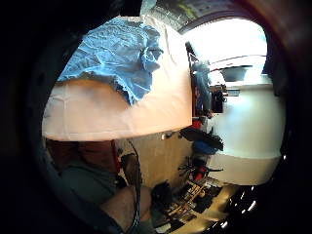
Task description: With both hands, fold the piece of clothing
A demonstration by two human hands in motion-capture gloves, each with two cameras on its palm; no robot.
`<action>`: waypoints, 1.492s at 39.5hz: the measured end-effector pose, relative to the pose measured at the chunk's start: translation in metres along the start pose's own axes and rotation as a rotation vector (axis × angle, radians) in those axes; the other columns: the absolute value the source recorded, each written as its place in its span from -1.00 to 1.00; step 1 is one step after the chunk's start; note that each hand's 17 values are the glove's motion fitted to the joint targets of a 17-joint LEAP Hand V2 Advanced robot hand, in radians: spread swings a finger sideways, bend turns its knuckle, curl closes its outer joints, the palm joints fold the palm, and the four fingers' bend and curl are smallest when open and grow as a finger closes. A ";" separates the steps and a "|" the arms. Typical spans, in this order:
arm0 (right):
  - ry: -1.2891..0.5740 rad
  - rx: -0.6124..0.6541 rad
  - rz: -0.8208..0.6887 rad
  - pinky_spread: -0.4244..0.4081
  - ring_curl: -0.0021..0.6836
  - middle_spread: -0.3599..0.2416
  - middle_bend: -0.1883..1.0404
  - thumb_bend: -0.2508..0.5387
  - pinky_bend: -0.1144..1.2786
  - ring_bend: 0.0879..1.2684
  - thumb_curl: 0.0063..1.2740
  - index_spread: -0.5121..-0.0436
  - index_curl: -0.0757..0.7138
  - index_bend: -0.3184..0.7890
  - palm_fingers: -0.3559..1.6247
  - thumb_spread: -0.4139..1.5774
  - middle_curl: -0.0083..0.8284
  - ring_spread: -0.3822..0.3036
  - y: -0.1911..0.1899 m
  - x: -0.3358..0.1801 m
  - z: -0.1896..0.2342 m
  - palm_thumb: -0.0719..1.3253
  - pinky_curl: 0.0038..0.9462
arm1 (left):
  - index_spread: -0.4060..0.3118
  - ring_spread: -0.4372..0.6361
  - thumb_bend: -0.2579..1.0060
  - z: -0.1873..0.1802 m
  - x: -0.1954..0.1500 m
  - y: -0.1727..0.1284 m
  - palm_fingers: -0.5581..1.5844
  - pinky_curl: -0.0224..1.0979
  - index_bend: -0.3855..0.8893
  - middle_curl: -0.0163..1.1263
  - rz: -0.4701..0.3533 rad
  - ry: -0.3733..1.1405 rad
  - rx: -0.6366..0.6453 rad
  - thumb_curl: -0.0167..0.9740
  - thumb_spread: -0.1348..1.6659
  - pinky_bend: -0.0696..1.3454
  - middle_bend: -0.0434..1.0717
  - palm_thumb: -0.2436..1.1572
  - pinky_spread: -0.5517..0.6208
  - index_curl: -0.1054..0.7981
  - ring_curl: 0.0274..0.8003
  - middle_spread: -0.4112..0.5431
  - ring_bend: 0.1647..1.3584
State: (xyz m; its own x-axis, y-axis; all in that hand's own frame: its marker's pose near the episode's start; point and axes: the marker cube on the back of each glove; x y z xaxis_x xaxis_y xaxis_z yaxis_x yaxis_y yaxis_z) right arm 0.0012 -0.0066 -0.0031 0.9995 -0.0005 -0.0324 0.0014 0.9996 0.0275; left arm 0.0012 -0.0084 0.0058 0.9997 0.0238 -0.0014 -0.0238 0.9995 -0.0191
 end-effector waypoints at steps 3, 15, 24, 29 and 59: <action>-0.003 -0.002 -0.001 0.67 -0.52 0.32 -0.39 -0.19 0.16 -0.67 -0.72 -0.46 -0.36 -0.16 -0.58 0.57 -0.51 0.67 0.000 0.001 0.002 -0.43 -0.38 | -0.07 0.32 -0.49 0.001 -0.001 -0.004 -0.29 -0.58 -0.20 -0.50 0.009 -0.001 0.022 -0.56 0.39 -0.03 -0.52 -0.19 0.56 -0.46 -0.44 0.02 -0.24; 0.040 -0.115 -0.001 0.67 -0.44 0.32 -0.40 -0.34 0.18 -0.66 -0.66 -0.48 -0.27 -0.16 -0.60 0.57 -0.42 0.68 -0.006 0.036 0.029 -0.40 -0.33 | -0.07 0.33 -0.58 0.007 0.018 -0.016 -0.31 -0.56 -0.21 -0.42 0.043 0.007 0.032 -0.48 0.42 -0.01 -0.50 -0.16 0.59 -0.38 -0.40 0.01 -0.21; 0.054 -0.253 0.099 0.66 -0.40 0.35 -0.41 -0.35 0.21 -0.66 -0.59 -0.49 -0.22 -0.16 -0.61 0.50 -0.39 0.69 -0.029 0.089 0.083 -0.23 -0.30 | -0.07 0.31 -0.60 0.070 0.042 -0.068 -0.30 -0.54 -0.22 -0.37 0.088 -0.076 -0.057 -0.41 0.42 0.00 -0.46 -0.07 0.57 -0.35 -0.38 -0.02 -0.19; 0.043 -0.300 0.134 0.63 -0.38 0.37 -0.42 -0.39 0.24 -0.66 -0.56 -0.49 -0.21 -0.17 -0.62 0.47 -0.38 0.69 -0.035 0.106 0.110 -0.18 -0.29 | -0.03 0.30 -0.60 0.087 0.049 -0.074 -0.31 -0.53 -0.23 -0.36 0.106 -0.128 -0.127 -0.38 0.41 0.02 -0.46 0.00 0.57 -0.34 -0.36 -0.01 -0.16; 0.045 0.048 0.066 -0.22 -0.10 -0.66 -0.19 -0.20 -0.21 -0.33 -0.50 -0.33 0.07 0.18 0.40 0.68 -0.12 -0.67 -0.045 0.133 0.152 0.22 -0.41 | -0.59 -0.67 -0.60 0.103 0.036 -0.088 0.62 -0.46 0.04 -0.23 0.158 -0.084 0.164 -0.33 0.48 -0.24 -0.36 0.24 -0.48 0.07 -0.28 -0.70 -0.42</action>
State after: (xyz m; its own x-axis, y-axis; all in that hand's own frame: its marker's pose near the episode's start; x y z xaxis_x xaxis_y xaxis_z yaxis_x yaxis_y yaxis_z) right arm 0.1392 -0.0560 0.1435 0.9949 0.0677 -0.0742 -0.0618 0.9950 0.0789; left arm 0.0397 -0.0938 0.1105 0.9804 0.1744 0.0920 -0.1860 0.9729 0.1376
